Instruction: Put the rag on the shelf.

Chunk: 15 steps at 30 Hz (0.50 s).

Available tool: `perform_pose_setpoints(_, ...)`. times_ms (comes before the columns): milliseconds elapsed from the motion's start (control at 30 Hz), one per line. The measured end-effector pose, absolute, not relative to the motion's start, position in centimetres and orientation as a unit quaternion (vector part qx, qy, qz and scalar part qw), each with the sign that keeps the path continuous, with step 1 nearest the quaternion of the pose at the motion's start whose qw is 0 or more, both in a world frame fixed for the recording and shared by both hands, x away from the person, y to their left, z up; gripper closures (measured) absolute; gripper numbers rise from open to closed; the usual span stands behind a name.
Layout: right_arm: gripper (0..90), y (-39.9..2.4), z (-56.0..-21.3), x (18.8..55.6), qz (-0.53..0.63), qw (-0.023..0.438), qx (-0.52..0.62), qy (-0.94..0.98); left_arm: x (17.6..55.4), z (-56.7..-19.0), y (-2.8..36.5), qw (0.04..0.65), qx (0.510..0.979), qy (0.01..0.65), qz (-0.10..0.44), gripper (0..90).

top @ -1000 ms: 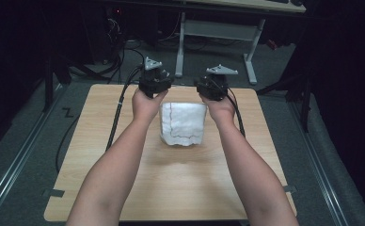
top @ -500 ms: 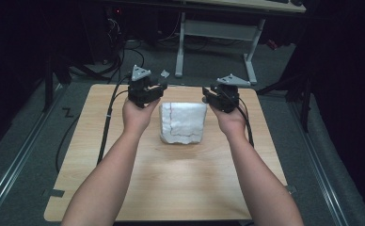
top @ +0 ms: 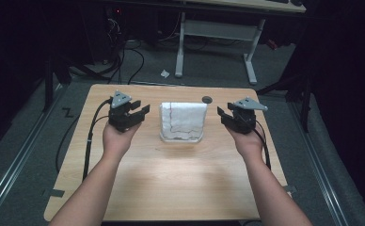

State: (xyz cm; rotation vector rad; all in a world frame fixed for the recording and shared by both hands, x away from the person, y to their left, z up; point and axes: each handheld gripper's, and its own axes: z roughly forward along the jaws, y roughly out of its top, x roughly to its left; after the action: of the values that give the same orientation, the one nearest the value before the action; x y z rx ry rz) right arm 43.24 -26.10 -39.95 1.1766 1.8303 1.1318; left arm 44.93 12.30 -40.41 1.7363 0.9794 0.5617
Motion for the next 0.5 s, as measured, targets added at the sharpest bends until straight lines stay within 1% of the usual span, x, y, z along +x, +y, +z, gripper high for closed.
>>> perform_pose_setpoints(67,51.3,-26.3,-40.3,42.5,0.43,0.335,0.451,0.707,44.0,-41.5,12.8,0.5,0.731,0.404,0.229,55.7)
perform_pose_setpoints(133,51.4,-26.5,-40.8,41.6,0.431,0.339,0.444,0.708,43.2,-42.5,13.1,0.493,0.739,0.401,0.224,55.4)
perform_pose_setpoints(333,48.6,-26.0,-42.8,39.0,0.421,0.331,0.434,0.725,40.1,-46.4,13.6,0.464,0.77,0.396,0.185,53.6)
perform_pose_setpoints(433,47.7,-25.6,-44.8,37.6,0.415,0.315,0.432,0.736,38.0,-48.4,14.0,0.446,0.789,0.389,0.164,52.0)
perform_pose_setpoints(500,47.4,-25.1,-46.5,36.4,0.415,0.295,0.436,0.742,36.4,-49.9,14.3,0.456,0.786,0.396,0.129,51.1)
